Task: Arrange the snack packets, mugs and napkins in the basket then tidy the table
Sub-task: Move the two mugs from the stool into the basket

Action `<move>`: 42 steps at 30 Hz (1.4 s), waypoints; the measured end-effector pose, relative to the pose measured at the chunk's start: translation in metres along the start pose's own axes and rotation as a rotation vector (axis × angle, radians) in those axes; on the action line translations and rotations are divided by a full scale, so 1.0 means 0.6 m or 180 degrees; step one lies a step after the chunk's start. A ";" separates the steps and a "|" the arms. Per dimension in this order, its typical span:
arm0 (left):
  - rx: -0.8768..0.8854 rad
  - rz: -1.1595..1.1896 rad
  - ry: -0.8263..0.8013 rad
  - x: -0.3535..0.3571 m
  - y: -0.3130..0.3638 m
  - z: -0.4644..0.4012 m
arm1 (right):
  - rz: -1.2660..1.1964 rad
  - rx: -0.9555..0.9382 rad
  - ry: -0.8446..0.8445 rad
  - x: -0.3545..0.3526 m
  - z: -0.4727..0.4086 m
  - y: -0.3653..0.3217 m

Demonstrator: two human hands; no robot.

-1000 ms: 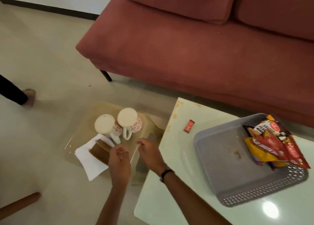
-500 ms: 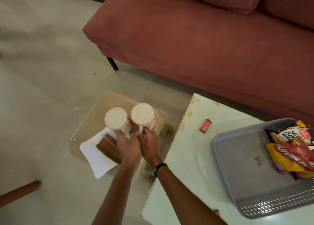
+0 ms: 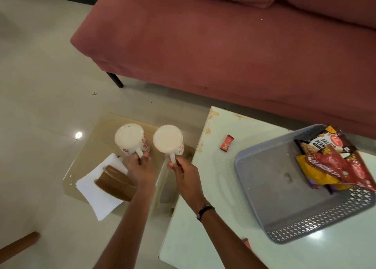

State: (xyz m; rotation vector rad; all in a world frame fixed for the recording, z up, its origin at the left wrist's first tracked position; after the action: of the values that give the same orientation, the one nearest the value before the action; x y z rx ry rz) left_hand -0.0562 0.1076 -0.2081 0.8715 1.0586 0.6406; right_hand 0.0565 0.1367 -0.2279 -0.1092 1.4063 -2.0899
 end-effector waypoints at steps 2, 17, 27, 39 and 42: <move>0.0400 0.0042 -0.0250 0.011 0.015 0.041 | -0.0034 -0.0023 0.0092 -0.038 0.017 0.004; 0.1345 0.0027 -0.2327 0.253 0.037 0.410 | 0.0199 0.0333 0.1601 -0.461 0.187 0.180; 0.0900 0.0072 -0.2323 0.384 -0.002 0.478 | 0.0020 0.0473 0.1559 -0.540 0.204 0.257; 0.1616 -0.1061 -0.2755 0.405 0.003 0.419 | -0.0334 0.0424 0.1803 -0.464 0.195 0.246; 0.1862 -0.1321 -0.2861 0.408 0.010 0.406 | -0.0466 0.0658 0.1993 -0.423 0.180 0.246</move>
State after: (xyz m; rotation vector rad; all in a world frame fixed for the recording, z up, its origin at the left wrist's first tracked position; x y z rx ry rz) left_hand 0.2601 0.2350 -0.2625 1.2230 0.5483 -0.4345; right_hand 0.3692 0.1453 -0.2428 0.5897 1.5379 -2.5037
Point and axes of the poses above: each hand's wrist, its own z-axis away from the middle knuckle, its own x-axis out of the palm, y = z × x, the point moved 1 cm from there along -z, towards the middle knuckle, and after that the axes turned 12 degrees about x, right-handed, at the moved point
